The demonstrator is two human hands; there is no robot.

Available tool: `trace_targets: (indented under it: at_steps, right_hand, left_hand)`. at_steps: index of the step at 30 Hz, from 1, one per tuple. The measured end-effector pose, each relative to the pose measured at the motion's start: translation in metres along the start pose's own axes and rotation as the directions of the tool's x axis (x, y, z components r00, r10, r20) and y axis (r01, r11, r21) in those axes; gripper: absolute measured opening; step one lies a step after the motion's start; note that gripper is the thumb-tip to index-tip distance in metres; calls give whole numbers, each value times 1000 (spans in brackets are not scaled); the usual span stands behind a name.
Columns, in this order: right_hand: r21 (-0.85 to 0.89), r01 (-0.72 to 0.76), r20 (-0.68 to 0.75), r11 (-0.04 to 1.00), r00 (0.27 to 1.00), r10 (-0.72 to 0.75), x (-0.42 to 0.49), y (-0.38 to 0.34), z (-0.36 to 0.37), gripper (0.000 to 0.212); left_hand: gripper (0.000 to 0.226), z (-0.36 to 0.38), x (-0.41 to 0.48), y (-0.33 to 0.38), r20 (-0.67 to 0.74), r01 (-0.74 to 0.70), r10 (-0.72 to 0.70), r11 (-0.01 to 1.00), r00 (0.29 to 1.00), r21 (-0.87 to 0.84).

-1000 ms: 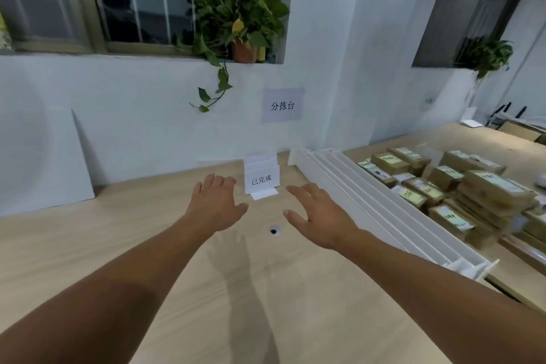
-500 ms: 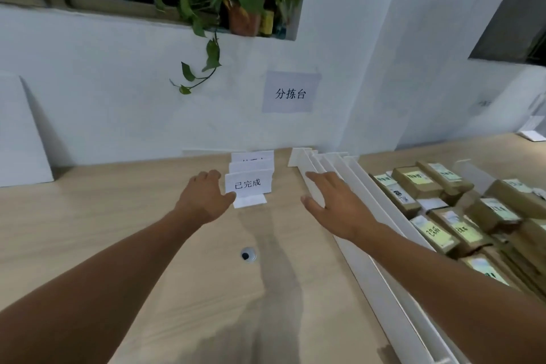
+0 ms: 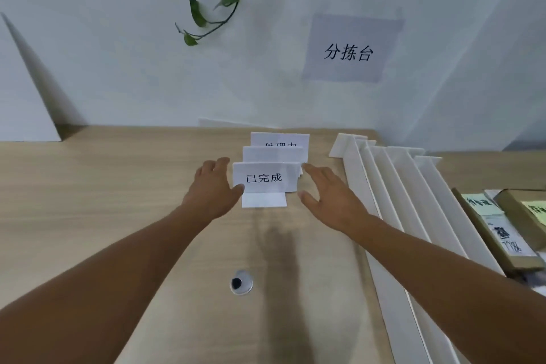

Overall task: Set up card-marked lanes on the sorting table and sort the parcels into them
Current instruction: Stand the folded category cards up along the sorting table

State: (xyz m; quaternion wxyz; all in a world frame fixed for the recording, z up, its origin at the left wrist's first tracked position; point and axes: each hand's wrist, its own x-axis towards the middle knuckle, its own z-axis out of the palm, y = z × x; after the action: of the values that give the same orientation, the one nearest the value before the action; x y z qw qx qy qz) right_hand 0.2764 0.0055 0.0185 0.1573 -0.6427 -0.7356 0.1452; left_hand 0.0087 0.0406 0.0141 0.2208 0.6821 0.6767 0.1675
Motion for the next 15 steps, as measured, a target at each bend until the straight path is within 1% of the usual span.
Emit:
trace_targets:
  at_steps: [5,9,12,15]
  right_hand:
    - [75,-45,26,996,999,43,65,36,54,67]
    - [205,-131,48,970,991,123,106,62,94,73]
    - [217,-111,75,970,993,97,116,75,117,74]
    - [246,-96,61,965,995,83,111,80,124,77]
  left_hand:
    - [80,46,60,-12,63,61,-60,998,996,-12]
    - [91,89,97,-23,123,136,-128,989,984,-59]
    - [94,115,107,-29,97,143,-130,980,987,-140]
    - [92,125,105,-28,53,142,-135,973,989,-181]
